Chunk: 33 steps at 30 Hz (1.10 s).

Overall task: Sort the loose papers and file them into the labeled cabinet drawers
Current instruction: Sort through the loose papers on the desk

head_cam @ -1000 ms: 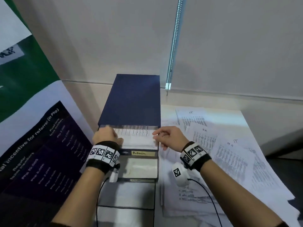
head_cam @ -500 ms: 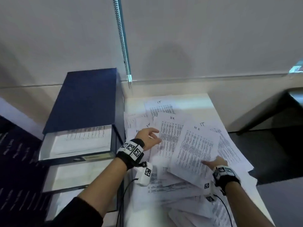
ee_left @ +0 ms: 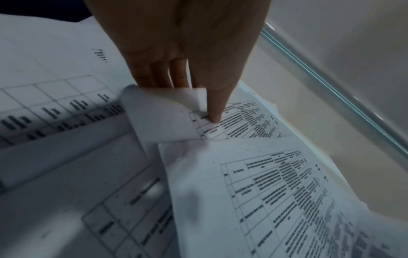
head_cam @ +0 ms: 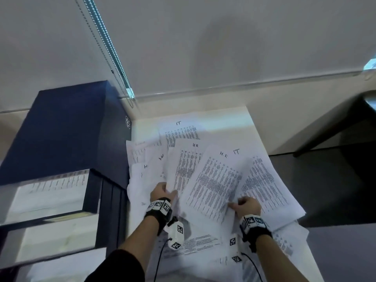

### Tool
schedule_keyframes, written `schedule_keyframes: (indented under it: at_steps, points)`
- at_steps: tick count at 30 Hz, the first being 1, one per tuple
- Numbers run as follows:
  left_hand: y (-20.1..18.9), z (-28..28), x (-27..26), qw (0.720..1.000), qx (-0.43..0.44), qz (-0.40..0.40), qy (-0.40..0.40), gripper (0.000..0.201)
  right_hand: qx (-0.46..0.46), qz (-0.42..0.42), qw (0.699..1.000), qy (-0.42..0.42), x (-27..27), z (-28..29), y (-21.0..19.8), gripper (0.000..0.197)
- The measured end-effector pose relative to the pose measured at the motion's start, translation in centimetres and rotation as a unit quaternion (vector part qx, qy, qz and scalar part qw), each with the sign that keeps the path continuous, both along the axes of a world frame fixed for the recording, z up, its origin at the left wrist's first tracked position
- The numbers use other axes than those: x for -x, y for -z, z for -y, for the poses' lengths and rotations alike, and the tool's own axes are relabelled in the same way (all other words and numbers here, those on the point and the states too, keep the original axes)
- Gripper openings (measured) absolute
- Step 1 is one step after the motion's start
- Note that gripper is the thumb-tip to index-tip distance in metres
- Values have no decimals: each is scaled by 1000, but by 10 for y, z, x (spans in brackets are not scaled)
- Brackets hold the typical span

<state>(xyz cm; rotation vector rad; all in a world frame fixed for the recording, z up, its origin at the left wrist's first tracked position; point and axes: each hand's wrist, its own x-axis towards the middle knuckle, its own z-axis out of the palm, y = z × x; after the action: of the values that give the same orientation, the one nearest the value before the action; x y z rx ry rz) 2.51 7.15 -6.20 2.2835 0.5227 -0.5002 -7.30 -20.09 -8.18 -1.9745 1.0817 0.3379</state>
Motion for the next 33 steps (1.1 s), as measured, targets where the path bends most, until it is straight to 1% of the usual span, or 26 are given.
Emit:
schedule_keyframes:
  at_steps: [2,3,5,6,7,9,11,12,13,15,16,17,18,19,20,21,23,24,26,27,28,29,30,31,32,33]
  points:
    - [4,-3,4,999,24,25,-21,23,-30,11,999,-16,4,7,4,30]
    - [1,-4,6,999,35,37,-17,19,-44,16,999,-26,5,12,4,31]
    - [-1,-10,11,998,50,42,-8,22,-80,4,995,-58,9,23,2,35]
    - [-2,-14,13,998,64,23,-11,24,-104,-11,991,-79,13,28,-1,35]
    - [-1,-20,16,996,84,3,-13,29,-123,-19,988,-96,18,33,-4,34]
    - [-2,-33,20,989,129,-70,-15,51,-111,3,988,-106,32,40,-6,24]
    - [-2,-44,23,979,133,-153,25,85,-67,51,994,-71,48,42,-5,14]
    - [-4,-47,26,975,111,-185,56,94,-63,75,994,-42,54,38,-8,15]
    - [-5,-50,31,971,89,-201,89,97,-74,85,994,-17,60,31,-10,19]
    - [3,-53,41,970,59,-203,117,101,-88,97,991,-8,66,11,-20,39]
    - [5,-52,49,973,60,-199,104,102,-81,93,992,-17,68,-1,-25,51]
    - [3,-51,56,977,71,-179,92,89,-67,87,994,-20,69,-13,-35,67]
    - [1,-48,63,981,81,-157,76,63,-58,69,996,-9,70,-21,-39,78]
    - [-5,-47,71,985,98,-128,62,45,-59,50,997,10,72,-25,-40,80]
    - [-5,-49,75,987,114,-109,39,42,-62,34,997,18,74,-27,-38,74]
    - [-7,-52,79,988,123,-93,19,42,-74,26,997,22,77,-27,-35,62]
    - [-12,-60,84,990,117,-73,-13,38,-87,35,995,26,86,-23,-31,39]
    - [-13,-66,85,991,111,-67,-36,36,-79,39,996,33,90,-20,-32,32]
    - [-9,-80,83,988,106,-60,-94,41,-42,34,997,48,101,-9,-29,26]
    - [-6,-86,83,988,106,-49,-101,41,-31,31,997,56,106,-4,-30,26]
    - [-8,-89,84,989,105,-50,-95,31,-30,25,997,61,111,1,-30,28]
    - [-12,-90,85,987,121,-45,-92,15,-29,23,997,63,115,5,-29,32]
    - [-9,-90,85,987,123,-42,-94,23,-25,21,998,56,117,7,-28,36]
    - [-14,-87,88,988,117,-33,-98,44,-18,21,999,46,118,7,-27,38]
    - [-22,-80,91,992,81,-14,-93,58,-6,19,999,37,118,6,-26,39]
    - [-28,-75,92,996,19,20,-89,64,6,21,999,33,118,5,-27,41]
